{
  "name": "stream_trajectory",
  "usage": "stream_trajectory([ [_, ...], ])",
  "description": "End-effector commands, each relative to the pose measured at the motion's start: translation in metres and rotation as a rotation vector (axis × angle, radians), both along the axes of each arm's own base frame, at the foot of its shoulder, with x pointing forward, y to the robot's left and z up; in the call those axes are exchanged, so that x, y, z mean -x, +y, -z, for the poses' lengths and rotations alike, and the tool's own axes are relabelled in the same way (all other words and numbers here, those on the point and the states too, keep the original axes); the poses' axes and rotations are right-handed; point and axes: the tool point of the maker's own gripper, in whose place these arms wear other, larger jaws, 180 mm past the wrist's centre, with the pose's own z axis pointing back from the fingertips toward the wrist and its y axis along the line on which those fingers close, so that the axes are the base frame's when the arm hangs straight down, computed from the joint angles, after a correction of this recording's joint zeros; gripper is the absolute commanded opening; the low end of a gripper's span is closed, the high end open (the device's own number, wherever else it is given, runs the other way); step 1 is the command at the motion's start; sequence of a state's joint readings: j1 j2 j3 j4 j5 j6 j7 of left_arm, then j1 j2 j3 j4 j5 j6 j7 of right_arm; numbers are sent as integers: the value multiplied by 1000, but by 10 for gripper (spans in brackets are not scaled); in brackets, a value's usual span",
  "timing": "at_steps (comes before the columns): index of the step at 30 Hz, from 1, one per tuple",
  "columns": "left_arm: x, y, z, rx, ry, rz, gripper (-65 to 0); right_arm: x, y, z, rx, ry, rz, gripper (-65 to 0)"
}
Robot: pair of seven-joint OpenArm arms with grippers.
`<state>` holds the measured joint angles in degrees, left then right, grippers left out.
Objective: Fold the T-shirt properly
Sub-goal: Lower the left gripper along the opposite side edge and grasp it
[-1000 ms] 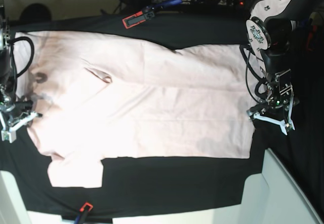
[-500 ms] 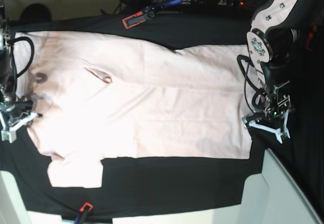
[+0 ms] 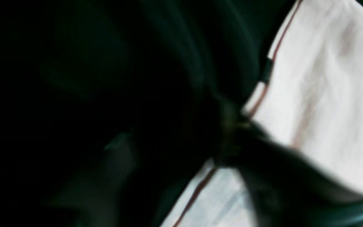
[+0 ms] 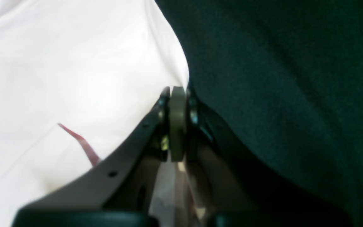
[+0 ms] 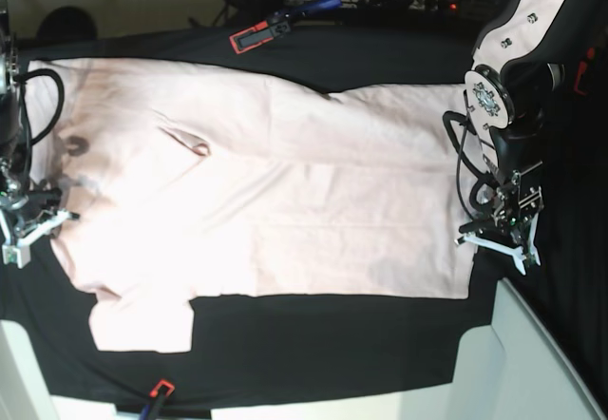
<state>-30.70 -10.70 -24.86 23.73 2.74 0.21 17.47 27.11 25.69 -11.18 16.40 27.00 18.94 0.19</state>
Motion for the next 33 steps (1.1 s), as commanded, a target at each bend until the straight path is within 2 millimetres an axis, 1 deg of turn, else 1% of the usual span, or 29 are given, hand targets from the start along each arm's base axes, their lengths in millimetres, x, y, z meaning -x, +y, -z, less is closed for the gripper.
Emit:
stream_trajectory([
  [1,0,3,-2,6,6,-6,-484,-17,-12,-21,15,-66,8,-641],
  [3,4,7,-2,-6,5,-7,-474,-17,-12,-21,15,-66,8,-641],
  [7,11,15,-5,-41,-9,-11,-482,-18,-12,-22,15,-67,8,-641],
  [9,12,19,-10,-59,-24,-11,-514,-18,-12,-22,15,-67,8,-641],
  [10,13,20,-12,-65,-28,-13,-543,-18,-12,-22,15,-67,8,-643],
  [13,6,16,-20,-7,-72,-51,-584,-18,-12,-22,15,-67,8,-644],
  [17,0,25,-39,99,-172,-139,-588,-19,-11,-23,15,-75,7,-646],
  [19,-3,26,-43,108,-190,-147,-605,-20,-10,-23,13,-75,8,-647],
  [21,-5,27,-46,100,-194,-144,-650,-20,-10,-23,13,-75,8,-647],
  [22,-5,27,-47,103,-200,-144,-650,-20,-9,-23,11,-76,8,-647],
  [24,-10,28,-55,97,-224,-145,-623,-20,-9,-23,11,-76,8,-647],
  [26,-13,31,-63,84,-245,-143,-568,-20,-9,-23,11,-76,8,-647],
  [29,-14,28,-62,108,-218,-138,-405,-20,-9,-23,11,-74,8,-647],
  [30,-19,26,-66,118,-220,-135,-331,-20,-9,-22,11,-74,7,-647],
  [31,-21,25,-67,122,-219,-133,-270,-20,-9,-22,11,-74,7,-647],
  [32,-23,25,-68,125,-221,-133,-215,-19,-9,-22,11,-72,7,-647],
  [33,-24,25,-70,123,-223,-131,-176,-19,-9,-22,11,-72,7,-647],
])
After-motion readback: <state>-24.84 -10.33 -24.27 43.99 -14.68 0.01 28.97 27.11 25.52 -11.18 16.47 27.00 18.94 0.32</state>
